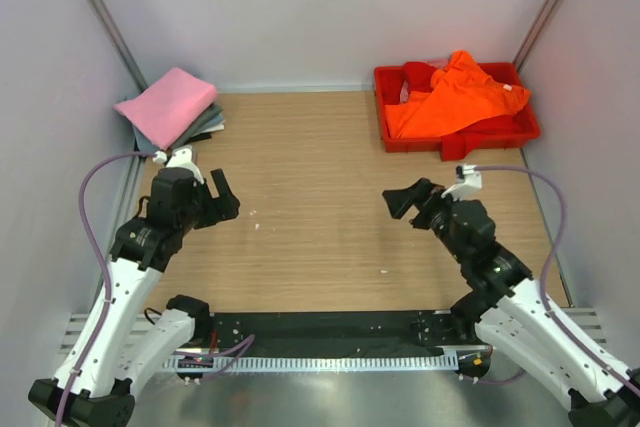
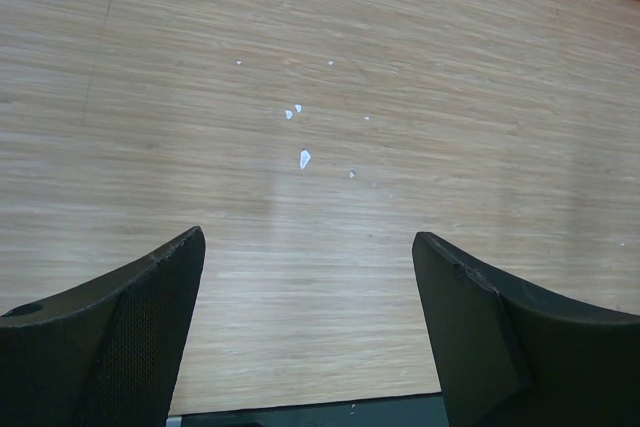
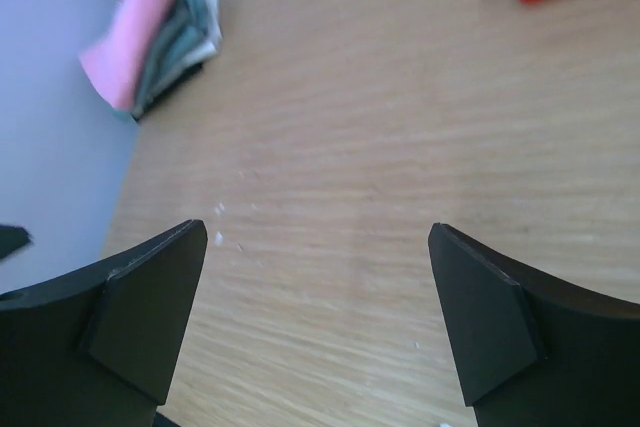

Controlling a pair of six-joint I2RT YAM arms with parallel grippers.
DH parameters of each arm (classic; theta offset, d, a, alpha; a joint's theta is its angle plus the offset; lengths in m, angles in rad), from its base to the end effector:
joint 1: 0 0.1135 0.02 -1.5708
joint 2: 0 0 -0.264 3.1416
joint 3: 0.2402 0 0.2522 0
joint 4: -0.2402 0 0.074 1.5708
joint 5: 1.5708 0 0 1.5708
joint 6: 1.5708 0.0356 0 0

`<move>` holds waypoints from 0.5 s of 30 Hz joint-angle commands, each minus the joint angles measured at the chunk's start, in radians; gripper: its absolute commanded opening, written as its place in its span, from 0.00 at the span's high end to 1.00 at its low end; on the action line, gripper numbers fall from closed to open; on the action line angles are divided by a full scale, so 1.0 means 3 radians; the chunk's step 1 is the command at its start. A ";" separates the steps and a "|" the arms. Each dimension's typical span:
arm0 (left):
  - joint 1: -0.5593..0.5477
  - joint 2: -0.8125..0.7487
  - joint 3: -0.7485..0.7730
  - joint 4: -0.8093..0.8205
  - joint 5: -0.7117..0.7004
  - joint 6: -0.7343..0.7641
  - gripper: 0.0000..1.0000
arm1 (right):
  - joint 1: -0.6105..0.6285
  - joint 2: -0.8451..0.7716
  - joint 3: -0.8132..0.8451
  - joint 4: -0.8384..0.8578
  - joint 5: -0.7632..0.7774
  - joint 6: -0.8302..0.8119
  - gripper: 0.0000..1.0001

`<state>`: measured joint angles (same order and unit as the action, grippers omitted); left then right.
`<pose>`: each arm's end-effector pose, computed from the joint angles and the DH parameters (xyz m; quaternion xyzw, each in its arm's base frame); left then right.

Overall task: Fold and stack the t-shirts
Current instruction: Grab the tshirt from the pile

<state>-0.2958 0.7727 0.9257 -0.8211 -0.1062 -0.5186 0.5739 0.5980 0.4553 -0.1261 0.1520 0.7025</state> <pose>0.1444 -0.0401 0.3266 -0.1229 0.8904 -0.1286 0.4189 0.1357 0.0813 0.2577 0.0969 0.7886 0.3115 0.5213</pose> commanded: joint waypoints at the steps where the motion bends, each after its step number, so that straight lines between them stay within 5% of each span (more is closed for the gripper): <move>1: -0.0031 -0.0004 0.0018 0.0012 -0.0065 -0.0030 0.15 | -0.0006 -0.0315 0.0501 -0.0412 0.0566 -0.0194 0.00; 5: -0.0031 0.0017 0.0018 0.0007 -0.0060 -0.0030 0.15 | -0.0006 -0.0540 0.0859 -0.0643 0.1107 -0.0286 0.00; 12: -0.0031 0.0027 0.0018 0.0017 -0.0065 -0.0035 0.15 | -0.0006 -0.1001 0.0902 -0.0286 0.1318 -0.0854 0.00; 15: -0.0031 0.0027 0.0008 0.0017 -0.0060 -0.0035 0.15 | -0.0006 -0.0808 0.0987 -0.0275 0.1782 -0.1017 0.00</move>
<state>-0.3008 0.7818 0.9257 -0.8219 -0.1127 -0.5205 0.5739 0.2993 0.7277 -0.2432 0.5148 0.4953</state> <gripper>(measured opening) 0.851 0.996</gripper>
